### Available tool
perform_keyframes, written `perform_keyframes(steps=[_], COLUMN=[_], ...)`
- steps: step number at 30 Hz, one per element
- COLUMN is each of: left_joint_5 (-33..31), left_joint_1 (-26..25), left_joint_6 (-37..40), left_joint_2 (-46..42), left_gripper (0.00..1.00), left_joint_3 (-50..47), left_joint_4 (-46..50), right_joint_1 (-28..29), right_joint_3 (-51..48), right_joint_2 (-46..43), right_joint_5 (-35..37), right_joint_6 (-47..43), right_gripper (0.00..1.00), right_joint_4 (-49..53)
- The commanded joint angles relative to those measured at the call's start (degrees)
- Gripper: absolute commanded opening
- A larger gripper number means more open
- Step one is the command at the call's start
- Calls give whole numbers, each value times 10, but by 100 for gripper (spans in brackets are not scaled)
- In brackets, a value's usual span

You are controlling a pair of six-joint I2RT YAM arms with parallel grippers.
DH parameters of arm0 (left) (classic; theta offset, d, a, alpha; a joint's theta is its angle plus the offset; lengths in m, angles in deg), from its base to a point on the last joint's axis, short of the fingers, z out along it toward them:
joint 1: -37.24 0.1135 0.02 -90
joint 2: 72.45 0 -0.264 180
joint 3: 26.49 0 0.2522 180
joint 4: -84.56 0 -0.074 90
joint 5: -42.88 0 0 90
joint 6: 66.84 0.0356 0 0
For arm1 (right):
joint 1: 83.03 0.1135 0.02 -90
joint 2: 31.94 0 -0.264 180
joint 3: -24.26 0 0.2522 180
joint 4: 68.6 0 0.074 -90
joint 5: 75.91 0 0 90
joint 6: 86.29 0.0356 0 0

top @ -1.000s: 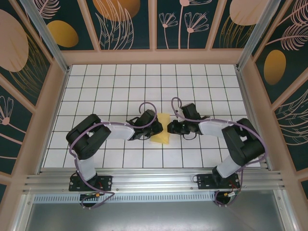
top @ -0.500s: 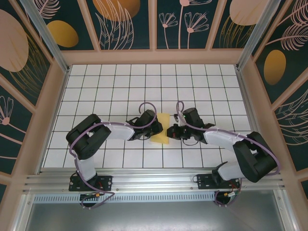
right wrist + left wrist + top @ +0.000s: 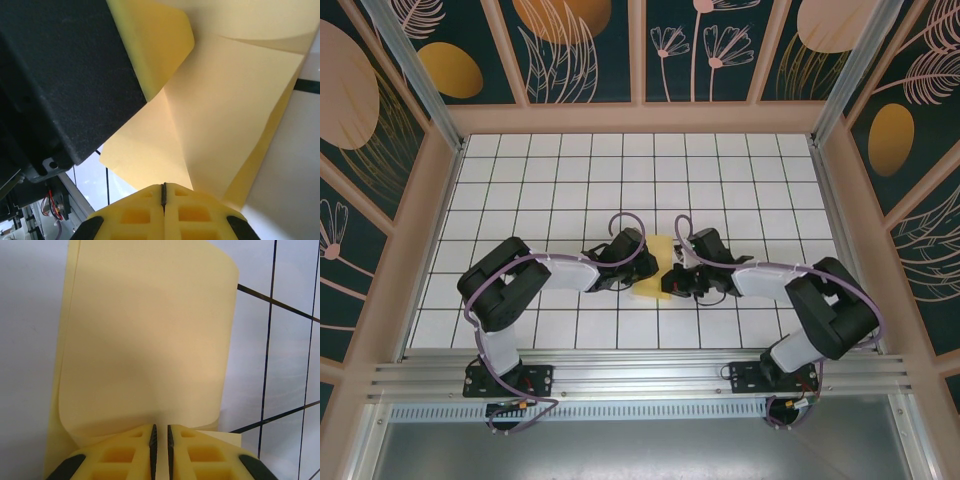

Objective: Fold a paper plane with a square sheet of paper (pick it up from the middle)
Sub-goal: Fold the triangle a second time at the center of the table.

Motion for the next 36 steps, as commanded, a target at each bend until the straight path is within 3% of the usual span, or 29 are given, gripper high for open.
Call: perform_keyframes(steps=[1, 17, 24, 31, 36], left_joint_5=[-3, -7, -7, -2, -4], left_joint_1=[3, 2, 3, 3, 2], left_joint_6=[9, 12, 9, 11, 13], left_joint_2=[21, 24, 23, 24, 23], left_gripper=[18, 17, 18, 17, 17], left_joint_3=[-16, -25, -33, -32, -27], left_joint_4=[25, 26, 19, 14, 16], right_joint_1=[2, 3, 4, 14, 16], right_joint_3=[14, -47, -44, -5, 20], right_joint_2=[15, 26, -47, -81, -30], right_joint_5=[20, 64, 65, 45, 50], right_joint_6=[-8, -15, -9, 44, 99], right_gripper=[2, 4, 4, 4, 3], right_joint_4=[22, 42, 85, 45, 4])
